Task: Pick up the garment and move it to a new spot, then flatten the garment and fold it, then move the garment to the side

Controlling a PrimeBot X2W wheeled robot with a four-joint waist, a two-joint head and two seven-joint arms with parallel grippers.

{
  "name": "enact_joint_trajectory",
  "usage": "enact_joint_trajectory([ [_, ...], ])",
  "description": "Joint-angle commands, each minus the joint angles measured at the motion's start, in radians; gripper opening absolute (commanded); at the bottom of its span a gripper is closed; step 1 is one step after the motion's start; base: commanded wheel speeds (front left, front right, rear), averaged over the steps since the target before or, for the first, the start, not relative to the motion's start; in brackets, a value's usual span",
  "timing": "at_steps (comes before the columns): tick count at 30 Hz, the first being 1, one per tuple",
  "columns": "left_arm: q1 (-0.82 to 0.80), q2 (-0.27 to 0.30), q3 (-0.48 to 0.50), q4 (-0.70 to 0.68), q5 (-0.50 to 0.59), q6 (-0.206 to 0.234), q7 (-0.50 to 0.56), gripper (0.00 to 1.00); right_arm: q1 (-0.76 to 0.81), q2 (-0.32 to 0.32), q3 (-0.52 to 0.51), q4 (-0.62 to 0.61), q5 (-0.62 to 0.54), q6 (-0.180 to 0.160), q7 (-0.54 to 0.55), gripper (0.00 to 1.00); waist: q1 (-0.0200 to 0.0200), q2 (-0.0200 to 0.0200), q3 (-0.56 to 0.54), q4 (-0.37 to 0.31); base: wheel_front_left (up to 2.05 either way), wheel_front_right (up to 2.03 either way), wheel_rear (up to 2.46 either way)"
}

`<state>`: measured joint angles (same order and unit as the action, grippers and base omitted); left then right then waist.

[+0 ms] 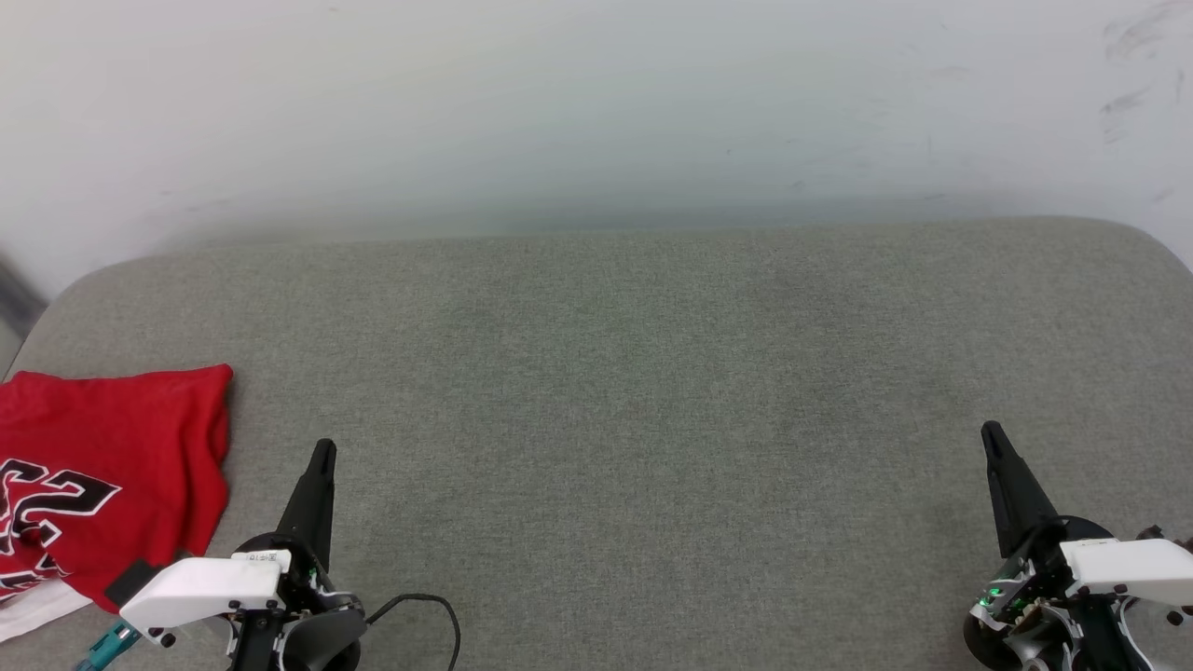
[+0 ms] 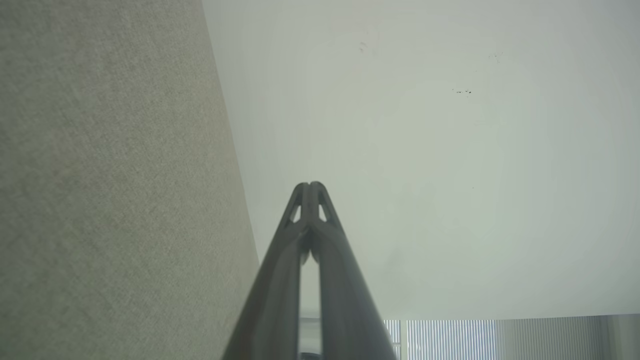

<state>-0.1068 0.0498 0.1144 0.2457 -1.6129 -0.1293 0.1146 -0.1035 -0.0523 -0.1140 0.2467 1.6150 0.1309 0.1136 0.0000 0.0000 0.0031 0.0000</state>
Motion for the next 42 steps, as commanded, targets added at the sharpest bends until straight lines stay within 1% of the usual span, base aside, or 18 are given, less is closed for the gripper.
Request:
enact_joint_trajectory([
  [1,-0.005,-0.001,0.001,0.000,0.000,-0.005,0.002,0.00,-0.012,0.003,-0.001,0.001,-0.006,0.000,0.001,0.00,0.0000,0.0000,0.000,0.000,0.00,0.00,0.00],
  [42,-0.005,-0.001,0.001,0.000,0.000,-0.005,0.002,0.00,-0.012,0.003,-0.001,0.001,-0.006,0.000,0.001,0.00,0.0000,0.0000,0.000,0.000,0.00,0.00,0.00],
])
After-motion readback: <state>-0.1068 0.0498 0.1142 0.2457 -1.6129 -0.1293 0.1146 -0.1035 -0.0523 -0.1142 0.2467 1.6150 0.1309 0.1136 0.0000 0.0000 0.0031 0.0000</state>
